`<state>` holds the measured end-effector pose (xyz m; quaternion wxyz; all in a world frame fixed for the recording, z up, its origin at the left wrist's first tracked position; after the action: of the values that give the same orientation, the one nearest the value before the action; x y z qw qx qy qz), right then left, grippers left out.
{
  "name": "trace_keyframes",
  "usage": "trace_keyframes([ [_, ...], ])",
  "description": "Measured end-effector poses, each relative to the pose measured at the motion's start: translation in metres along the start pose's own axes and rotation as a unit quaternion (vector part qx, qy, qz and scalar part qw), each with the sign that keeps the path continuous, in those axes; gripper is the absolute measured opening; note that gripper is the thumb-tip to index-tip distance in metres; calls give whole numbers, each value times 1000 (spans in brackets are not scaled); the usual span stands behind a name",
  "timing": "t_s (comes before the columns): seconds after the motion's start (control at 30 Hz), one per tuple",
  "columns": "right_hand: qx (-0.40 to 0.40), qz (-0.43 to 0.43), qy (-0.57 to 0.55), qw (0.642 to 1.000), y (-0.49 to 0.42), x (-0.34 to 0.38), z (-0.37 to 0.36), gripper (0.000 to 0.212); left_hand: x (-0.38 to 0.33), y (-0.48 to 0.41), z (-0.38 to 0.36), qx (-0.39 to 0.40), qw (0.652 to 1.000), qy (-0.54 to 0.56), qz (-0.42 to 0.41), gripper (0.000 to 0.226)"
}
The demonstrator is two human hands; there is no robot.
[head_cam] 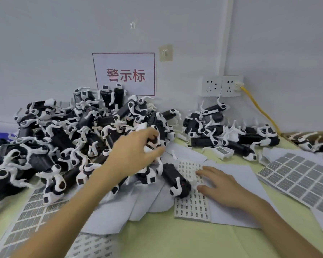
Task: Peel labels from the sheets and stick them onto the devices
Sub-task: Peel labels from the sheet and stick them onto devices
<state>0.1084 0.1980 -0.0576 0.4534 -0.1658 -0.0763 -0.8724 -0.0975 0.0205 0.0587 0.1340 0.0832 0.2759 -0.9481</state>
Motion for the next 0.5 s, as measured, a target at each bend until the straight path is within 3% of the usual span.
trace_keyframes([
  [0.13,-1,2,4,1000,0,1,1,61,-41,-5,-43,222,965,-127,-62,81],
  [0.23,-1,-5,1,1000,0,1,1,61,-56,-7,-66,355,921,-145,-65,98],
  [0.4,-12,2,0,1000,1,4,4,53,-71,-14,-87,264,962,-29,-61,38],
  [0.5,-8,-4,-9,1000,1,4,5,47,-65,-14,-96,235,970,38,-44,22],
])
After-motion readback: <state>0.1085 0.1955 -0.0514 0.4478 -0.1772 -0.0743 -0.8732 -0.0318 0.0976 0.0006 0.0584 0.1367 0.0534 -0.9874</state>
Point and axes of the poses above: each hand's wrist, its own y-axis away from the middle knuckle, its own z-axis out of the back of the hand, x = y × z, the point moved 3 cm from there along -y, towards the middle knuckle, and after that the axes turned 1 degree about z, right-handed, at the moved point
